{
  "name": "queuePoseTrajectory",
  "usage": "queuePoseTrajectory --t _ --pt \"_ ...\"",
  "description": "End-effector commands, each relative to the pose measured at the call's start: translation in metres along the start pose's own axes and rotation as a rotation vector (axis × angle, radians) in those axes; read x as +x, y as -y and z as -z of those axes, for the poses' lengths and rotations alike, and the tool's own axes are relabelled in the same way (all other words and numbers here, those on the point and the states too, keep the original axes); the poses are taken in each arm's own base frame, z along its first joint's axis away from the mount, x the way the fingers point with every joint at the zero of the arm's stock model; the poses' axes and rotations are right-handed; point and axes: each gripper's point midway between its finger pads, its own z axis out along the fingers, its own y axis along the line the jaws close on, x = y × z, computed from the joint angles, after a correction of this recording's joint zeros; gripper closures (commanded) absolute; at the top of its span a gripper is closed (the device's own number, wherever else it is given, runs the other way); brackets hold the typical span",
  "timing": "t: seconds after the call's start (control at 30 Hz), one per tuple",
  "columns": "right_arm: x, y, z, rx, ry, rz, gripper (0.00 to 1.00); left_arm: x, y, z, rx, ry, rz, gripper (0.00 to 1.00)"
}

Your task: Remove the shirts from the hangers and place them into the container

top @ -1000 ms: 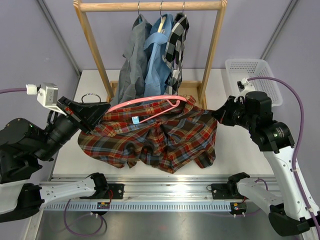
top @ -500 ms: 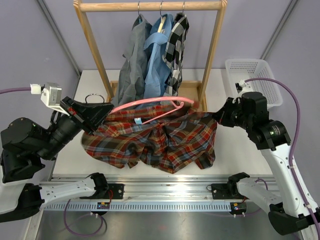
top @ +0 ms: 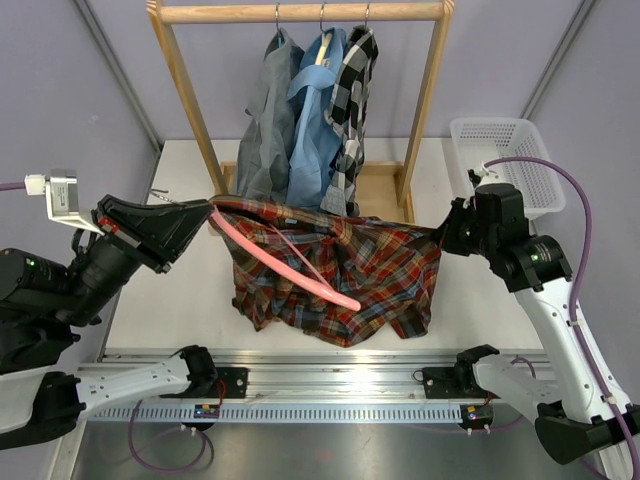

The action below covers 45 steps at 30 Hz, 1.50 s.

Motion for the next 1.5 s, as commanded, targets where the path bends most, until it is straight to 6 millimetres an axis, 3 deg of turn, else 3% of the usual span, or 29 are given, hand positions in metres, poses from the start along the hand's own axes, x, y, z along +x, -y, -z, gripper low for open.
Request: queuePoseTrajectory --t 0.0,0.13,0.27,0.43,0.63,0.87,0.97,1.03,1.2,1.3,1.37,1.47 --pt "-0.002 0.034 0.006 0.138 0.013 0.056 1.00 -0.100 0.021 0.028 0.077 0.370 0.114 1.00" --pt "-0.007 0.009 0.010 0.007 0.024 0.069 1.00 -0.065 0.029 -0.007 0.106 0.284 0.152 1.00" --pt "-0.011 0.004 0.009 -0.011 0.014 0.080 1.00 -0.034 0.038 -0.036 0.140 0.196 0.169 1.00" --pt "-0.013 -0.004 0.008 -0.048 0.008 0.090 1.00 -0.030 0.051 -0.054 0.182 0.189 0.182 1.00" --pt "-0.013 -0.020 -0.008 -0.120 -0.022 0.090 1.00 -0.022 0.061 -0.084 0.197 0.172 0.152 1.00" --pt "0.007 -0.050 -0.027 -0.168 -0.109 0.181 1.00 0.002 0.068 -0.123 0.222 0.155 0.127 1.00" --pt "0.022 -0.052 -0.035 -0.145 -0.160 0.208 1.00 0.003 0.072 -0.132 0.247 0.176 0.114 1.00" --pt "0.031 -0.049 -0.040 -0.128 -0.190 0.207 1.00 -0.008 0.079 -0.133 0.275 0.225 0.111 1.00" --pt "0.037 -0.045 -0.045 -0.102 -0.197 0.199 1.00 -0.029 0.097 -0.139 0.332 0.280 0.121 1.00" --pt "0.037 -0.043 -0.048 -0.086 -0.195 0.197 1.00 -0.032 0.103 -0.143 0.347 0.270 0.126 1.00" --pt "0.035 -0.040 -0.048 -0.066 -0.185 0.196 1.00 -0.031 0.103 -0.142 0.346 0.253 0.119 1.00" --pt "0.018 -0.019 -0.040 0.068 -0.108 0.180 1.00 -0.014 0.082 -0.136 0.251 0.184 0.059 1.00"
